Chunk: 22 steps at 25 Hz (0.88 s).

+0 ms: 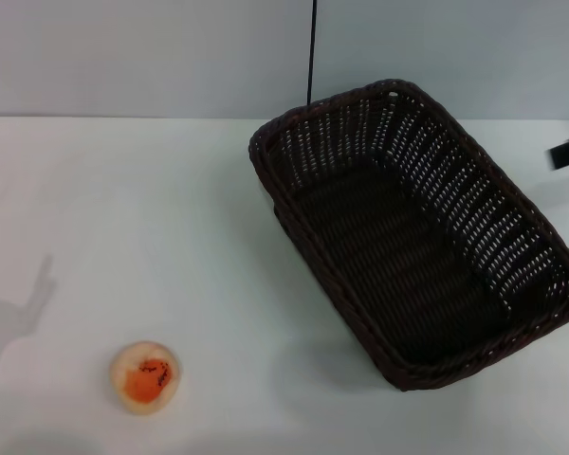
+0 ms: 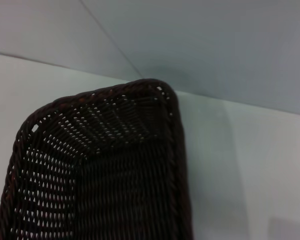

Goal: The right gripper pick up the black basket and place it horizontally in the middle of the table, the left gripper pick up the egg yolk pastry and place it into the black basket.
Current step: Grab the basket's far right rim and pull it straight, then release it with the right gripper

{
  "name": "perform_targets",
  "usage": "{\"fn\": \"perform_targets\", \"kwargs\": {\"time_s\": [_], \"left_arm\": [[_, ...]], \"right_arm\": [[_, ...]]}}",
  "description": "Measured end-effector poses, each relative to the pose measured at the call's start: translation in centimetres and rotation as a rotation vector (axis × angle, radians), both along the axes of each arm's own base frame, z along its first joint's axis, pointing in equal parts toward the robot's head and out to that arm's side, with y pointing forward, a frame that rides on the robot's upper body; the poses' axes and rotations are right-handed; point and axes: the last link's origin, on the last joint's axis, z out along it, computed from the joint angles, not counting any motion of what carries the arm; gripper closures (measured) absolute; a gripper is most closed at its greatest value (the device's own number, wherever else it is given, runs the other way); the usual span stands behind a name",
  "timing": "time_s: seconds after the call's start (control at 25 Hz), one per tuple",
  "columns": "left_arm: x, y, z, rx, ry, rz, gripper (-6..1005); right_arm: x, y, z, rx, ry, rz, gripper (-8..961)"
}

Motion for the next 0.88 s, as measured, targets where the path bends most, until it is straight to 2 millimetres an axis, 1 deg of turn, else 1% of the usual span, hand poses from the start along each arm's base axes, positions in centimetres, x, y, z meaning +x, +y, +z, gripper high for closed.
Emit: {"fn": "perform_targets", "kwargs": {"time_s": [0.04,0.08,0.2,0.36,0.72,0.88], "left_arm": [[0.0,0.0,0.0,-0.001,0.0,-0.001,206],[0.0,0.0,0.0,-0.001,0.0,-0.001,206],[0.1,0.1,-0.1,-0.003,-0.003,-0.005,207],[0.2,0.2,-0.2,-0.003,-0.003,-0.009,208],[0.2,0.2,-0.2,-0.004,-0.005,-0.008,211],[0.2,0.1,-0.2,-0.005,-0.005,-0.006,213]], "right_arm": [[-0.1,0.2,-0.9,-0.008,-0.001,0.003,338],[-0.1,0.2,-0.9,-0.008,-0.001,0.003,341],[-0.4,0.6,-3.0,-0.026,-0.012,0.016,352],[-0.6,0.8,-4.8,-0.03,-0.02,0.028,366],[-0.5,1.0,-8.1,-0.029,-0.001,0.025,398],[-0.5,1.0,-8.9,-0.032,0.003,0.03,413]]}}
